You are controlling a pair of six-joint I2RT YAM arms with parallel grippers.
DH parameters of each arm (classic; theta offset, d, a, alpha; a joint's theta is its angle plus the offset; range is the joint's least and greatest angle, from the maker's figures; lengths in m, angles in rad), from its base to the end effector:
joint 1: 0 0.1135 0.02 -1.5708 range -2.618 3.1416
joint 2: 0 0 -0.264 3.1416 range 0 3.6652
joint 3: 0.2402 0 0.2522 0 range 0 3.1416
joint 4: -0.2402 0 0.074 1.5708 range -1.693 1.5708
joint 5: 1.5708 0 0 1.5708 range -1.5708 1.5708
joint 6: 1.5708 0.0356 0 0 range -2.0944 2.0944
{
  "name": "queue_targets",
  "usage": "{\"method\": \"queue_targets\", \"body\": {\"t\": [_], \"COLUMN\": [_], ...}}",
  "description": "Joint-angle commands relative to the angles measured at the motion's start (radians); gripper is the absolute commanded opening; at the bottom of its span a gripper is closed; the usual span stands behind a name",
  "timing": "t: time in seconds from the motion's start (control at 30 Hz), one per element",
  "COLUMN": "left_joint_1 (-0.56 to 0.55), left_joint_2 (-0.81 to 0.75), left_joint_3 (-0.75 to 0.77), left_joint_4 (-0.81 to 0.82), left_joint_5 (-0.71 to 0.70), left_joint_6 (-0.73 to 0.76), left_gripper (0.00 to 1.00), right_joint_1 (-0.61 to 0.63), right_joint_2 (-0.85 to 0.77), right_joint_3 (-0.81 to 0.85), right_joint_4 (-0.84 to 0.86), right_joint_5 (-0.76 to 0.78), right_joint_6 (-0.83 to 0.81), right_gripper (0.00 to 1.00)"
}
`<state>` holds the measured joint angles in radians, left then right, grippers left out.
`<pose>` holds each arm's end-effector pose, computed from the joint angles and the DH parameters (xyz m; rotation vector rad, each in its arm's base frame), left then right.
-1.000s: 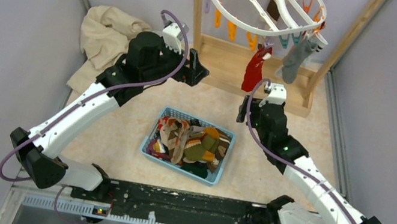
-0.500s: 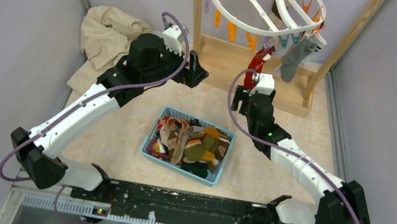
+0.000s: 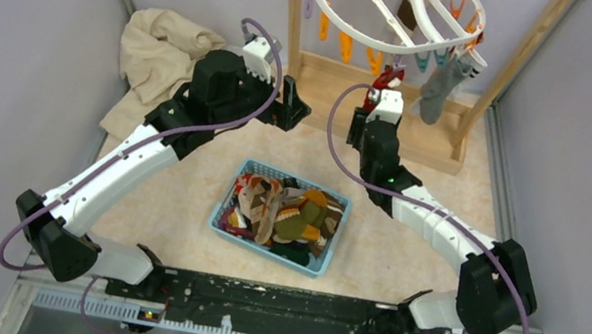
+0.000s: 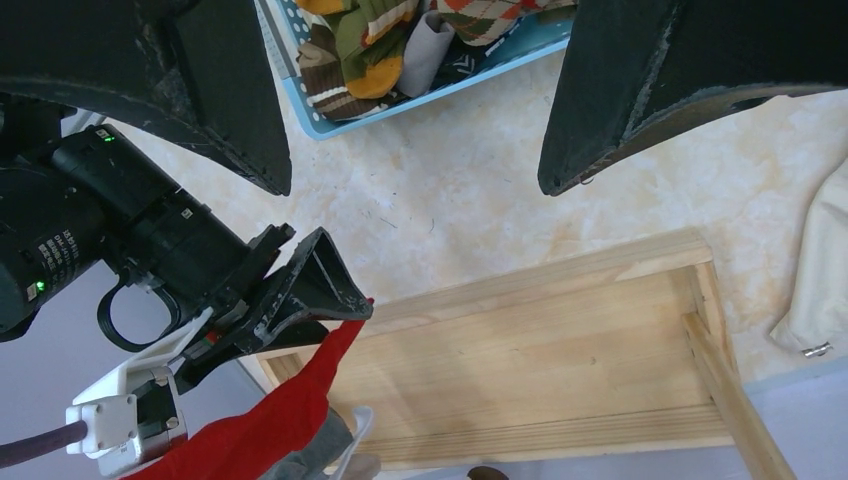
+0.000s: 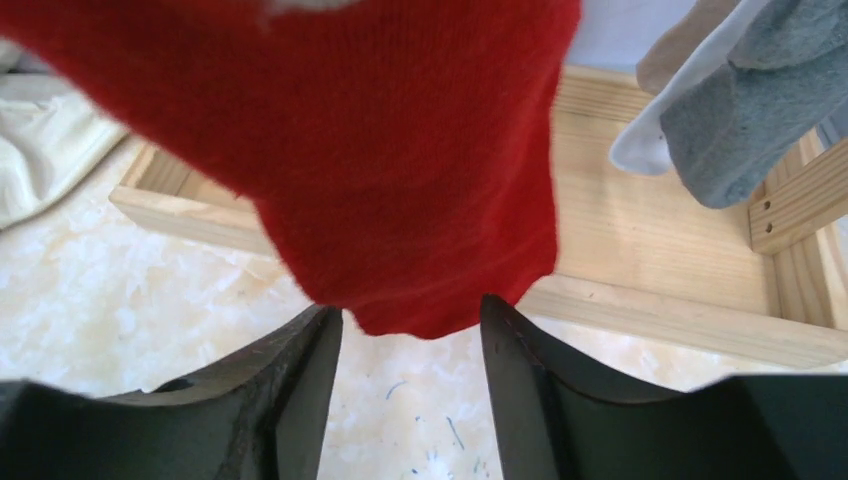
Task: Remove the socks clipped to the hanger
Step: Adjust the hanger on the clothesline.
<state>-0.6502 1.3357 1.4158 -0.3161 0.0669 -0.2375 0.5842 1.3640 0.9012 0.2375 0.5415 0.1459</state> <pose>0.2408 -0.1861 0.4240 0.4292 1.8107 -0.6857 0.2717 0.1577 0.2929 -0.0026 1.7636 0.0433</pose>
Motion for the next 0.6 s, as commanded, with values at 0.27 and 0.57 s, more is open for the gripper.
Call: {"method": "queue_targets", "body": {"t": [0.27,0.57], "left_joint_1": [-0.002,-0.002], "left_joint_2": [0.004,0.007], "left_joint_3": [0.012,0.004], "left_joint_4": [0.000,0.003], "left_joint_5": [-0.003,0.003], "left_joint_6": [0.009,0.002], "left_gripper": [0.99,0.99], "right_joint_1": [-0.006,0.051], "right_joint_2": [-0.050,-0.104], "right_joint_3": [0.027,-0.003], "right_joint_4": [0.023,-0.026], "right_joint_5": [0.033,0.078], "right_joint_6": [-0.029,-0.112], "right_gripper": [0.25,0.08]}}
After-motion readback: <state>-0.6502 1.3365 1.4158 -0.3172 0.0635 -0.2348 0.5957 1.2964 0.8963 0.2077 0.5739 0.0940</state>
